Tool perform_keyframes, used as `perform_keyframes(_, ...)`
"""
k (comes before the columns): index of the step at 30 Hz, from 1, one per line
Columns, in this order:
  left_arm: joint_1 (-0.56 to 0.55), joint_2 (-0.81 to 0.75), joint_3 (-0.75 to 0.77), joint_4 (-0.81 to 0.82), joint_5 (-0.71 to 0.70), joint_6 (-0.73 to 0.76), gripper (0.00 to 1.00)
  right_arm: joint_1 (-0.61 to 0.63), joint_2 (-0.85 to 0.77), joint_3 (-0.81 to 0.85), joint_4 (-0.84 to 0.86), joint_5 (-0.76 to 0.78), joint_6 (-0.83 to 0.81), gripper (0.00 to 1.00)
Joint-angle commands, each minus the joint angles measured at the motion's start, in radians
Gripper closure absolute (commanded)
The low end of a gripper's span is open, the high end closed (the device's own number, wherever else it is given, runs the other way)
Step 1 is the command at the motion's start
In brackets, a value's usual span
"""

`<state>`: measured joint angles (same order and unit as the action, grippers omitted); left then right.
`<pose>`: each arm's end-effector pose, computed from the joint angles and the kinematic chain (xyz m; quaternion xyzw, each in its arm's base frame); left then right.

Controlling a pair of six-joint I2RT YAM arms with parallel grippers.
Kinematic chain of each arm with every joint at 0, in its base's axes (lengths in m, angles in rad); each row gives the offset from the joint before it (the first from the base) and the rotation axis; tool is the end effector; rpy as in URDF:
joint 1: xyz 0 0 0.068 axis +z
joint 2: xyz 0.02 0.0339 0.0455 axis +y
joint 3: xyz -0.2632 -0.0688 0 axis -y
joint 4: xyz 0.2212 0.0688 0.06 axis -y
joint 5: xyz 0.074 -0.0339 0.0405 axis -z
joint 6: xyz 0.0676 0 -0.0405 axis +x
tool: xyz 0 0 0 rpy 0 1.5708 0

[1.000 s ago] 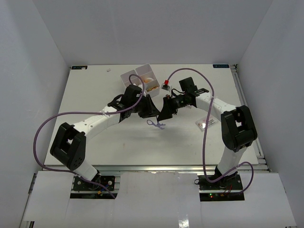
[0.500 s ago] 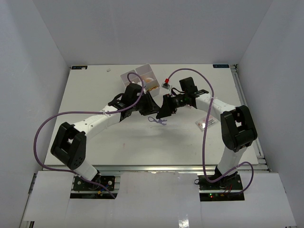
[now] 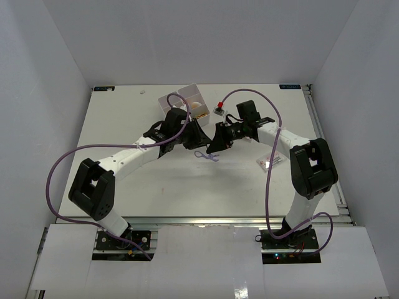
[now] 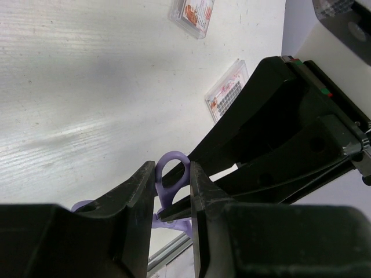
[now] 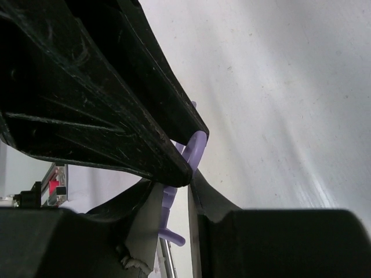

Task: Organize the makeup

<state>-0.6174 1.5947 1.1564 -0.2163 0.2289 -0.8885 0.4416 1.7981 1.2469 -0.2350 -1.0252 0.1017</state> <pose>0.2871 -0.2226 0.2519 -0.0704 0.8897 -0.3752 0.2505 0.3155 0.2130 0.2280 -0.3210 0.7620 0.5260 0.1994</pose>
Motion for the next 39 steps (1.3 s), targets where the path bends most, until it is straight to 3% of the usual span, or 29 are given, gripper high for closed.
perform_keyframes(1,-0.005,-0.008,0.043,0.002,-0.026,0.007,0.67,0.007,-0.002,0.024,0.018,-0.037,0.005,0.76)
perform_keyframes(5,-0.005,-0.013,0.045,-0.001,-0.029,0.021,0.65,0.005,-0.002,0.028,0.014,-0.041,-0.012,0.83)
perform_keyframes(9,-0.005,-0.023,0.046,-0.002,-0.027,0.034,0.57,0.0,0.0,0.048,-0.01,-0.045,-0.045,0.87)
perform_keyframes(11,-0.005,-0.033,0.048,-0.002,-0.028,0.046,0.47,0.0,0.004,0.057,-0.024,-0.049,-0.06,0.88)
perform_keyframes(12,-0.005,-0.039,0.052,-0.003,-0.034,0.054,0.36,-0.001,0.004,0.06,-0.036,-0.046,-0.078,0.89)
perform_keyframes(15,-0.005,-0.067,0.067,-0.014,-0.055,0.088,0.2,-0.001,0.001,0.072,-0.064,-0.033,-0.097,0.89)
perform_keyframes(16,-0.005,-0.075,0.08,-0.026,-0.076,0.098,0.07,-0.001,-0.002,0.074,-0.069,-0.032,-0.131,0.89)
perform_keyframes(17,-0.005,-0.087,0.089,-0.034,-0.084,0.117,0.03,-0.003,-0.002,0.077,-0.071,-0.034,-0.137,0.89)
perform_keyframes(22,0.0,-0.121,0.168,-0.129,-0.171,0.186,0.02,-0.002,-0.003,0.121,-0.124,-0.002,-0.2,0.89)
perform_keyframes(27,0.023,-0.242,0.153,-0.183,-0.287,0.301,0.02,-0.005,0.005,0.228,-0.177,0.09,-0.292,0.89)
perform_keyframes(33,0.069,-0.514,0.022,-0.258,-0.394,0.435,0.02,-0.009,0.091,0.483,-0.231,0.251,-0.388,0.89)
perform_keyframes(39,0.087,-0.737,-0.174,-0.311,-0.475,0.468,0.02,-0.008,0.303,0.844,-0.236,0.441,-0.553,0.9)
